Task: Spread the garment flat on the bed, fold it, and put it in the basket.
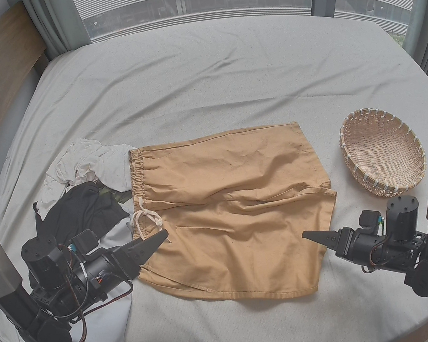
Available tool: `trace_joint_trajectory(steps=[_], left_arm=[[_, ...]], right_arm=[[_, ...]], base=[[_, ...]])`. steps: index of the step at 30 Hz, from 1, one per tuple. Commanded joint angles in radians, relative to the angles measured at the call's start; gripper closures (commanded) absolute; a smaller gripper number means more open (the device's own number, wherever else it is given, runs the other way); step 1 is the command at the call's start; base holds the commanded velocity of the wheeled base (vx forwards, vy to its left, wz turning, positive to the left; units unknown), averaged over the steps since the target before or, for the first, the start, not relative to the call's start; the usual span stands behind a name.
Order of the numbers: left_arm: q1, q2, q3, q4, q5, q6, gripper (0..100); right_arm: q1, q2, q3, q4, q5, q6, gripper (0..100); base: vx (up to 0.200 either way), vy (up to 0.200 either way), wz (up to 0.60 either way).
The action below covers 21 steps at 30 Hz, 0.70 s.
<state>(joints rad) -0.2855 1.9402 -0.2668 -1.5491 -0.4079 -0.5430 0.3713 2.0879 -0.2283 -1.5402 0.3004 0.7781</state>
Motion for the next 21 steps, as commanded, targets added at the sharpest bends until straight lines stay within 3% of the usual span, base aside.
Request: trace_joint_trajectory(steps=[1, 6, 12, 17, 21], left_arm=[[0.0, -0.001, 0.0, 0.0, 0.0, 0.0, 0], [-0.007, -0.003, 0.0, 0.0, 0.0, 0.0, 0], [-0.009, -0.006, 0.003, 0.0, 0.0, 0.0, 0], [-0.009, -0.007, 0.006, 0.0, 0.011, -0.002, 0], [-0.009, -0.007, 0.006, 0.0, 0.018, 0.0, 0]], right_arm=[[-0.006, -0.117, 0.066, -0.001, 0.031, 0.003, 0], [-0.017, -0.195, 0.092, 0.0, 0.048, 0.067, 0], [-0.035, -0.19, 0.112, 0.0, 0.045, 0.058, 0], [-0.04, 0.023, 0.142, -0.001, 0.016, -0.123, 0], [-0.04, 0.107, 0.119, -0.003, -0.018, -0.137, 0]], base=[[0.0, 0.0, 0.0], [0.0, 0.0, 0.0], [0.0, 0.0, 0.0], [0.0, 0.0, 0.0], [0.0, 0.0, 0.0]])
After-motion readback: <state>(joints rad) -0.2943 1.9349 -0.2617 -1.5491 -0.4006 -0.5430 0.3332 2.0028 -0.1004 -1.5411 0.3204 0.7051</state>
